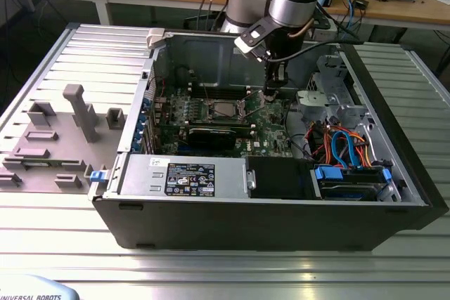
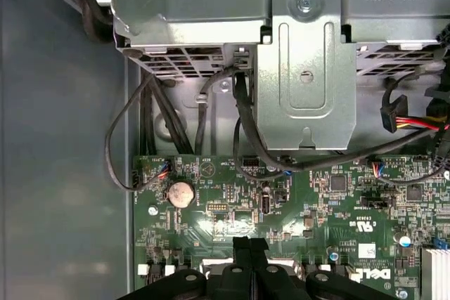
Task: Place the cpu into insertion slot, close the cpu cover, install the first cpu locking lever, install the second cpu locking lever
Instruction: 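Close the cpu cover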
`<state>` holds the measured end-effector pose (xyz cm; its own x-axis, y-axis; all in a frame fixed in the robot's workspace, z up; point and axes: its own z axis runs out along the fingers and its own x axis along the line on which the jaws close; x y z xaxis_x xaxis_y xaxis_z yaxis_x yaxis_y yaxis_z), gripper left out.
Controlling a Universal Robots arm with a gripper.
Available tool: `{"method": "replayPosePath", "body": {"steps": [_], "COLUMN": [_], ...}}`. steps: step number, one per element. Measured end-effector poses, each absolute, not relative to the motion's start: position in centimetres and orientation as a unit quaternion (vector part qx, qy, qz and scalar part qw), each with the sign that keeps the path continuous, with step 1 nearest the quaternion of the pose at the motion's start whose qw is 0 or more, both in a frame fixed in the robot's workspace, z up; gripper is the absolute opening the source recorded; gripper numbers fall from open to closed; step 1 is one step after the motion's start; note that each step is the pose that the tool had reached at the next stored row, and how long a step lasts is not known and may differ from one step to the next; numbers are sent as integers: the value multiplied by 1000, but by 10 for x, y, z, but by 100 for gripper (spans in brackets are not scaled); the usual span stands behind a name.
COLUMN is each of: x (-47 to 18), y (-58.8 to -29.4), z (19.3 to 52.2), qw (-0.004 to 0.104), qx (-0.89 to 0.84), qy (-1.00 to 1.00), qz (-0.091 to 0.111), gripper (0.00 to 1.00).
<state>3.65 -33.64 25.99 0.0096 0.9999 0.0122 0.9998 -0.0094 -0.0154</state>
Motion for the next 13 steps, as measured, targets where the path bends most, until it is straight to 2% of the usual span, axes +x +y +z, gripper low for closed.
{"method": "replayPosePath", "body": {"steps": [13], "x": [37], "y": [-336], "z": [260], "qw": [10], "qx": [-710], "qy": [-704], "qz": [1], "gripper": [11]}}
